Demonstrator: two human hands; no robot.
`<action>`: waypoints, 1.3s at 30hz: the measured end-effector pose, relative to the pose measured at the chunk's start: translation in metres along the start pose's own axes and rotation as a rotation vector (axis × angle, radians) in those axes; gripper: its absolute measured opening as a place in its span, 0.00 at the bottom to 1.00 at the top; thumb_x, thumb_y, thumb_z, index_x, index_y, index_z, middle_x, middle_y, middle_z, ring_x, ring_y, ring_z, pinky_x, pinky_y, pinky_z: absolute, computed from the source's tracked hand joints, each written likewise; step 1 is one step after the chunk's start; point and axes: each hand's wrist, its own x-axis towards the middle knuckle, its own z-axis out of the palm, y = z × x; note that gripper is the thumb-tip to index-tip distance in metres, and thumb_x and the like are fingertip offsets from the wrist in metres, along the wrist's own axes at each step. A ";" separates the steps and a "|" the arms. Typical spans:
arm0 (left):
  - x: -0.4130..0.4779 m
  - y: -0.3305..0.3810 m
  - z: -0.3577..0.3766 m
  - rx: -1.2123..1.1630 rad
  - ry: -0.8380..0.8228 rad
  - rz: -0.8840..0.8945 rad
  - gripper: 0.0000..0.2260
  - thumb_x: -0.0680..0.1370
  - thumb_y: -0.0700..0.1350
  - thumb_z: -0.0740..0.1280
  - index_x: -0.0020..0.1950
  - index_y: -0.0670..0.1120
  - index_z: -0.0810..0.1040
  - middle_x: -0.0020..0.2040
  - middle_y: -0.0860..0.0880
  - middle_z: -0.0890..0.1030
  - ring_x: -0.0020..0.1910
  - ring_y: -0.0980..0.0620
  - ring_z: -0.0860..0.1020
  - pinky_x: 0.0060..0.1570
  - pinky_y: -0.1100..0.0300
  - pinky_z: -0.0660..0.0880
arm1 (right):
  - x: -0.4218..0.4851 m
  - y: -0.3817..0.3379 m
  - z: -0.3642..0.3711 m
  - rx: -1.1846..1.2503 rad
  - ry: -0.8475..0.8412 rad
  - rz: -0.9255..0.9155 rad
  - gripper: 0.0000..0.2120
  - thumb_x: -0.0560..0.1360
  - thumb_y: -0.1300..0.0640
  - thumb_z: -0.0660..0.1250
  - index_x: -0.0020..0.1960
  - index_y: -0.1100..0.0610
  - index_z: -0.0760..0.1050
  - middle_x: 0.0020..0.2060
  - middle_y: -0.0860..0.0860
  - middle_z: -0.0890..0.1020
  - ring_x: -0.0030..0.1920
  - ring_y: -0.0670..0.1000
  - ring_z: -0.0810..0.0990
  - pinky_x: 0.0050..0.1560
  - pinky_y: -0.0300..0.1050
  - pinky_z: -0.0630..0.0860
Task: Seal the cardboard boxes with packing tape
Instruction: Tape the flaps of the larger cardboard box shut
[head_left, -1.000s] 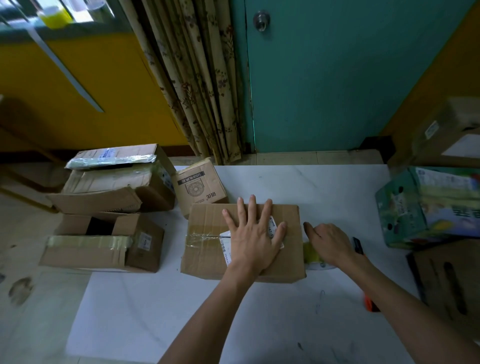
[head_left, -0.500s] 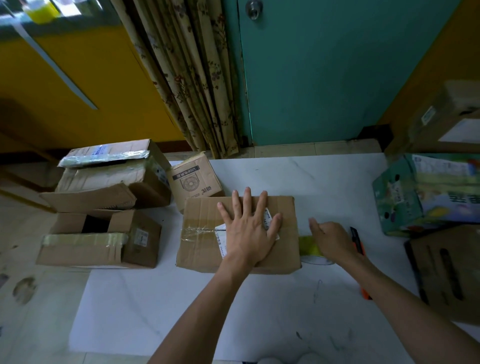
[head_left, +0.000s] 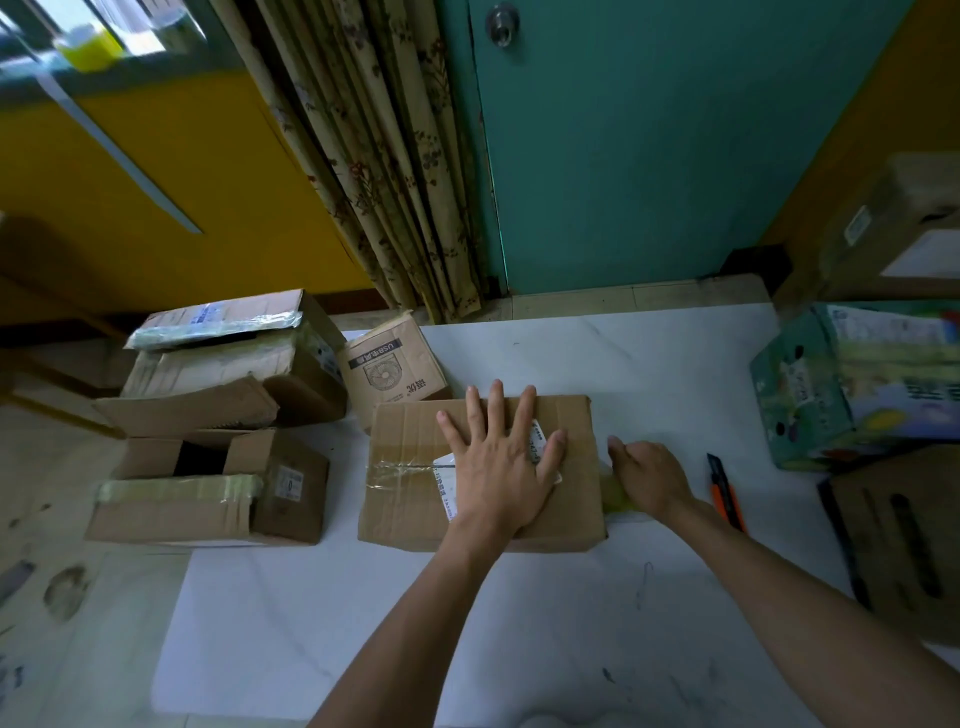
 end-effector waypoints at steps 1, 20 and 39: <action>0.000 -0.001 -0.001 0.005 0.001 -0.002 0.31 0.82 0.68 0.43 0.83 0.57 0.46 0.84 0.46 0.44 0.81 0.41 0.35 0.74 0.33 0.31 | -0.002 0.003 -0.001 0.087 0.020 0.046 0.28 0.85 0.51 0.54 0.26 0.58 0.68 0.24 0.50 0.73 0.27 0.48 0.72 0.30 0.43 0.65; 0.001 -0.002 0.002 0.015 -0.010 0.014 0.31 0.81 0.68 0.42 0.83 0.58 0.45 0.83 0.47 0.45 0.81 0.42 0.36 0.74 0.33 0.32 | -0.057 0.119 -0.004 -0.027 0.113 0.508 0.10 0.68 0.64 0.72 0.44 0.64 0.72 0.40 0.61 0.78 0.37 0.59 0.77 0.30 0.44 0.67; -0.004 -0.050 -0.005 -0.059 0.074 0.213 0.31 0.81 0.68 0.48 0.79 0.54 0.64 0.81 0.46 0.60 0.82 0.44 0.50 0.78 0.37 0.40 | -0.080 -0.002 -0.038 0.414 -0.311 0.052 0.17 0.74 0.57 0.75 0.58 0.65 0.78 0.45 0.69 0.79 0.27 0.50 0.75 0.27 0.45 0.75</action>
